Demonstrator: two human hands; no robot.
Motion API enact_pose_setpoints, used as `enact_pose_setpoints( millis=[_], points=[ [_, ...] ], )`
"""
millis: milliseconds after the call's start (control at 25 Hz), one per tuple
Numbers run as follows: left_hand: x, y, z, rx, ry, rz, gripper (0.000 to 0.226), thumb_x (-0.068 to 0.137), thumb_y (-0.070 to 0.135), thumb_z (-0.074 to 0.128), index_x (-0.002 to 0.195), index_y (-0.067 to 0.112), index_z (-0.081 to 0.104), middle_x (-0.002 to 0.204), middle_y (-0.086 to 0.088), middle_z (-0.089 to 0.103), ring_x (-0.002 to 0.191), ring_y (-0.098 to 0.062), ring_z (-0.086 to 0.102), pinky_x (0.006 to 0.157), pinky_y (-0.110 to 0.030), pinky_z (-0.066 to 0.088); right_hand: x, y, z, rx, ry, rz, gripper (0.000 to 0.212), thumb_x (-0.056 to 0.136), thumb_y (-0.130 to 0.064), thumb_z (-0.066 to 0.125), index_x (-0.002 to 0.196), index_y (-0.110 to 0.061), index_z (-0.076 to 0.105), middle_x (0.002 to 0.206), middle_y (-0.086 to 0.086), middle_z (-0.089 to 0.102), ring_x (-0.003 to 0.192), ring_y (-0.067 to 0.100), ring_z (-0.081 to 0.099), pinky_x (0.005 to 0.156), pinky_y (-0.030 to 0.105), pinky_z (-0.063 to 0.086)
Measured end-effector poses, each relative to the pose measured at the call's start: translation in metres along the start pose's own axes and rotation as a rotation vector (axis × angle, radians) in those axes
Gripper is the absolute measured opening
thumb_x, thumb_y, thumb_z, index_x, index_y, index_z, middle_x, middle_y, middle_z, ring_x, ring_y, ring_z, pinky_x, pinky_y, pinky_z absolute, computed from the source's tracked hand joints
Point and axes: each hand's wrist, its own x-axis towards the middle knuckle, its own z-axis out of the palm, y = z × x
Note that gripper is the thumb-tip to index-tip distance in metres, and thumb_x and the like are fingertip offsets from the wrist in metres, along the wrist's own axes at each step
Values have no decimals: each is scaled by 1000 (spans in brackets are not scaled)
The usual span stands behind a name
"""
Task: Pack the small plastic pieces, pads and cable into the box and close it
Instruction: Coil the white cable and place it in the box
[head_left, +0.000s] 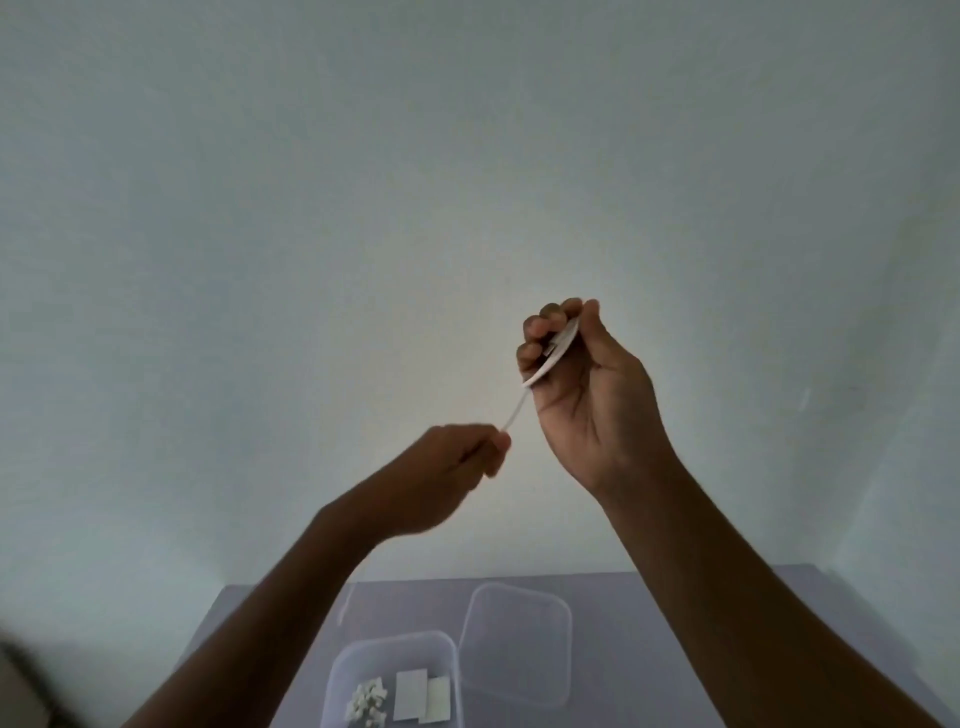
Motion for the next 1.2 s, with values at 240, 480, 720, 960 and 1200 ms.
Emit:
enact_pose_setpoints(
  millis=[240, 480, 720, 960, 1200],
  points=[
    [-22, 10, -34, 123, 123, 137, 34, 98, 36, 50, 69, 19, 59, 50, 8, 42, 47, -8, 38, 49, -16, 29, -15, 15, -42, -1424, -29, 51, 31, 105, -29, 37, 89, -5, 48, 68, 10, 66, 60, 21, 60, 67, 33, 48],
    [-11, -1, -38, -113, 254, 57, 29, 94, 33, 54, 73, 14, 62, 47, 12, 45, 44, -4, 36, 48, -12, 30, -41, 25, -28, -708, -134, 522, 40, 106, -37, 33, 91, -6, 55, 63, 8, 38, 52, 17, 36, 52, 26, 33],
    [-20, -35, 13, -266, 149, -120, 32, 103, 16, 41, 74, 17, 56, 51, 10, 42, 46, -7, 37, 47, -21, 31, -42, 25, -27, 194, -77, 340, 36, 107, -31, 30, 95, -9, 55, 65, 0, 48, 53, 9, 48, 58, 20, 40],
    [-44, -8, 22, 97, -106, 13, 24, 103, 30, 43, 83, 30, 56, 63, 12, 53, 57, -4, 49, 56, -17, 39, -33, 23, -46, -572, 243, -139, 24, 104, -26, 40, 95, -9, 55, 75, 5, 67, 88, 33, 70, 77, 36, 52],
    [-41, 2, -14, 337, 170, 191, 19, 93, 41, 55, 90, 27, 67, 76, 15, 58, 67, -7, 56, 60, -20, 44, -52, 41, -53, -1431, -13, 90, 30, 104, -30, 40, 84, -10, 49, 55, 1, 54, 50, 17, 54, 56, 32, 46]
  ],
)
